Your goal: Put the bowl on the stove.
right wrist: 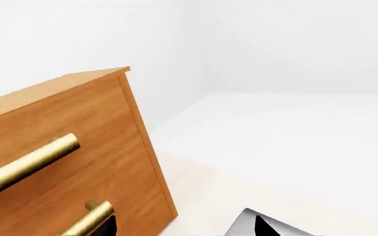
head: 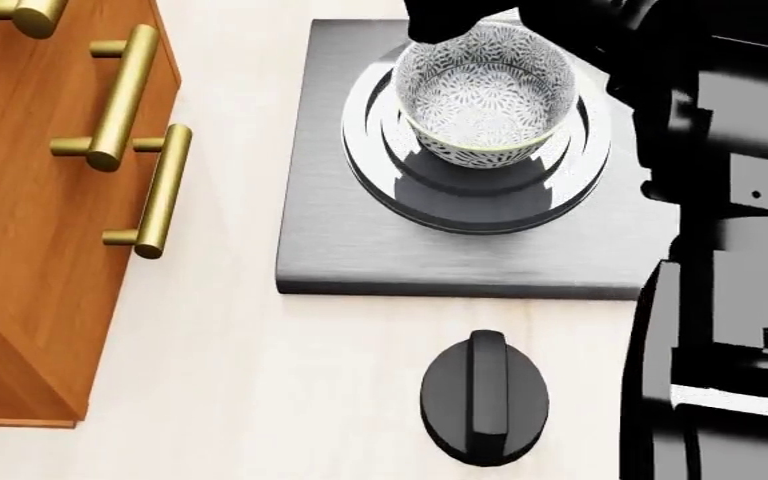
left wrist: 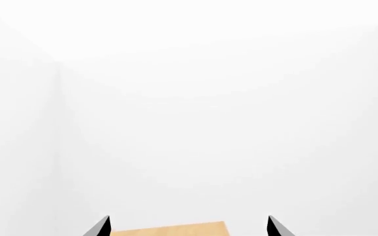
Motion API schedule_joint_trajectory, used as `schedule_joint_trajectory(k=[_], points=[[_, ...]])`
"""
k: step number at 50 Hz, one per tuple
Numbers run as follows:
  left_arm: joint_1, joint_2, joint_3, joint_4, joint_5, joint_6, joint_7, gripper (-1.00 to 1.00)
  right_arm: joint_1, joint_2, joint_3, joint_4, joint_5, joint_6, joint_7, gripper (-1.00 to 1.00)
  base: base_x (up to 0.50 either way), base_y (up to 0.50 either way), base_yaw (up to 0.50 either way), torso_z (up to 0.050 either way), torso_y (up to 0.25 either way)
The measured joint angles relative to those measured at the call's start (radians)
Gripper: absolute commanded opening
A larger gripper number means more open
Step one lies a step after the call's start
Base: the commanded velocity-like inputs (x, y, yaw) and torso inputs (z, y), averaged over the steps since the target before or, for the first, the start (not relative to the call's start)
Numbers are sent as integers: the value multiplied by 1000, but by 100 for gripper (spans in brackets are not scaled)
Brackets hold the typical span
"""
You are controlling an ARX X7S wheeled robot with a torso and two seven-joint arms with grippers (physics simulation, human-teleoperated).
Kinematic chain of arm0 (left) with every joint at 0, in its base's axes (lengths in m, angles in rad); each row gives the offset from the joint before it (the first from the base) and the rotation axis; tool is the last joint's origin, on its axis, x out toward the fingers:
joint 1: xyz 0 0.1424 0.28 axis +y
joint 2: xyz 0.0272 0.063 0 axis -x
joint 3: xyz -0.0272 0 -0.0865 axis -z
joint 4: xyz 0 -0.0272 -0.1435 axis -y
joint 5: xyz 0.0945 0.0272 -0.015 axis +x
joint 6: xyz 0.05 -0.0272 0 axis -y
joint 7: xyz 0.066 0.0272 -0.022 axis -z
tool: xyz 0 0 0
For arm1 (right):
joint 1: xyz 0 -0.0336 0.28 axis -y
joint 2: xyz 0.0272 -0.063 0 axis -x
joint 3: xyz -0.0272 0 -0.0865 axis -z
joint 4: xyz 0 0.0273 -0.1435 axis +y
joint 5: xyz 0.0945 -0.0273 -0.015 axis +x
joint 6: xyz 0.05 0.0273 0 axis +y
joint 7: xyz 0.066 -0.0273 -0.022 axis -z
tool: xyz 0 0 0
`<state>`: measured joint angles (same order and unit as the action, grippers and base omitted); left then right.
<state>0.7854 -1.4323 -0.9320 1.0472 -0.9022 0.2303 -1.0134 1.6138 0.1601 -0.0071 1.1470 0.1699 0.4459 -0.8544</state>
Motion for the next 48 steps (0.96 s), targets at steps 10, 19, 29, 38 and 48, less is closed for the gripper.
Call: schedule_joint_trajectory(k=[10, 19, 29, 38, 48], points=[[0, 4, -3, 0, -2, 2, 3, 100, -221, -7, 200, -438, 175, 134, 33, 100, 0, 0, 0, 0, 0], [0, 5, 4, 0, 2, 9, 3, 100, -391, -43, 337, -771, 326, 237, 72, 100, 0, 0, 0, 0, 0], [0, 7, 15, 0, 6, 19, 5, 100, -556, -94, 452, -1036, 455, 257, 143, 100, 0, 0, 0, 0, 0], [0, 11, 13, 0, 1, 19, 12, 100, -663, -108, 541, -1159, 554, 248, 209, 100, 0, 0, 0, 0, 0], [0, 11, 13, 0, -2, 24, 14, 100, -737, -119, 621, -1241, 688, 227, 252, 100, 0, 0, 0, 0, 0]])
